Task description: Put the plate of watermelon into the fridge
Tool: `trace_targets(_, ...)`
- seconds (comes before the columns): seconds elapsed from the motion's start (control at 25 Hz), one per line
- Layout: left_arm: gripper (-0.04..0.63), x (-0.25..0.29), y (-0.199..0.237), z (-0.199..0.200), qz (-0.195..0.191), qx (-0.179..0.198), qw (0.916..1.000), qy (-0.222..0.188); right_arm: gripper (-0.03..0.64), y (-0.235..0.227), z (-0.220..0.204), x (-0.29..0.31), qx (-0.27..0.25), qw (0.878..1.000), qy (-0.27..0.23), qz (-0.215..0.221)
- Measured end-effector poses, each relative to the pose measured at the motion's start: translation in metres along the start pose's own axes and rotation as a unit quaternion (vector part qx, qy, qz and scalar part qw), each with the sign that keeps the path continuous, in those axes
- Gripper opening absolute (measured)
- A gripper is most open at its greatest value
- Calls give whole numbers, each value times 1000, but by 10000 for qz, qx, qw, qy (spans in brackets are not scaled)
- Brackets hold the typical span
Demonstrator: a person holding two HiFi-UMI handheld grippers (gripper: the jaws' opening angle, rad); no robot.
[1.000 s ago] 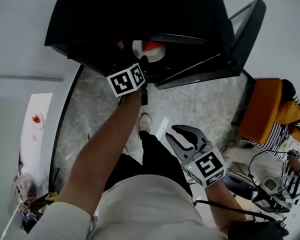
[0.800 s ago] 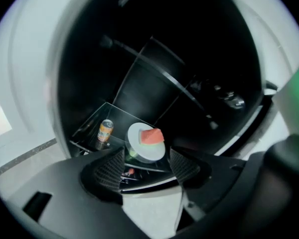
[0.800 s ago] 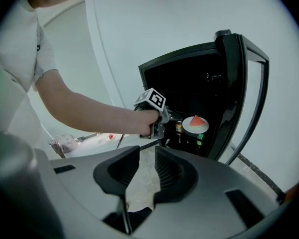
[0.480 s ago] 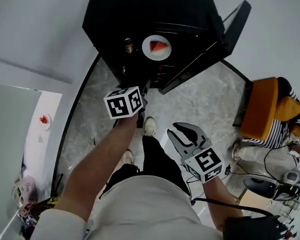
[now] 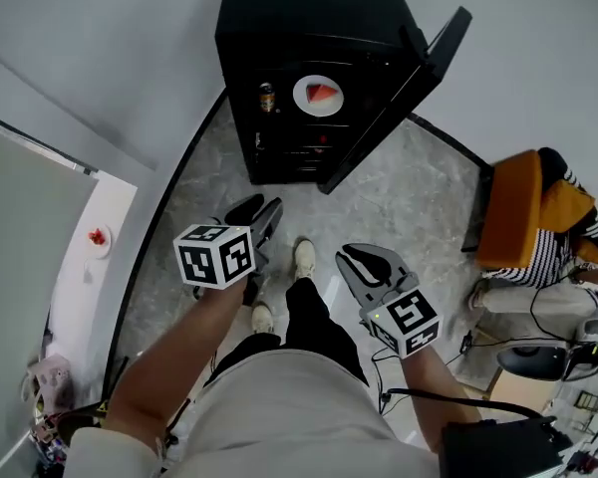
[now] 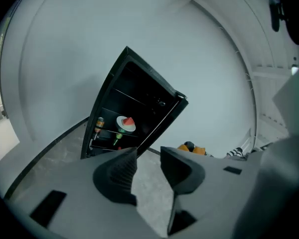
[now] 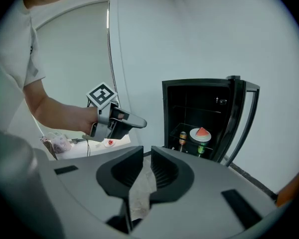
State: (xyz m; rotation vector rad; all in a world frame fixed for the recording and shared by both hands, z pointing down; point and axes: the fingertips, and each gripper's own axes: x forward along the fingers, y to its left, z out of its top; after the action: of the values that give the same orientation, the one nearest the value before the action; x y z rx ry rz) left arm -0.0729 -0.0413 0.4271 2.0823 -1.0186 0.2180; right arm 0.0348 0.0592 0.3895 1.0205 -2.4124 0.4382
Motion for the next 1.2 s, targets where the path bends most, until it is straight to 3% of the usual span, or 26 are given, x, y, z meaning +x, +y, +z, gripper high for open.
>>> trace_targets(0.16, 50, -56, -13, -23, -197, 343, 9992, 57, 42, 32, 1, -13, -88, 9998, -155, -113)
trace_targets(0.32, 15, -106, -32, -53, -602, 606, 9958, 330, 34, 64, 0, -27, -154, 9996, -194, -145)
trace_targets(0.6, 12, -173, -70, -92, -1105, 950, 9871, 669, 28, 116, 2, -56, -181, 9995, -202, -168)
trace_targets(0.84, 12, -202, -93, -123, -1335, 1343, 9780, 872, 26, 143, -9, -64, -236, 9994, -225, -73)
trace_targets(1.2, 12, -234, -99, -142, -1461, 1389, 9754, 889, 23, 181, -19, -70, -382, 9991, -138, 90)
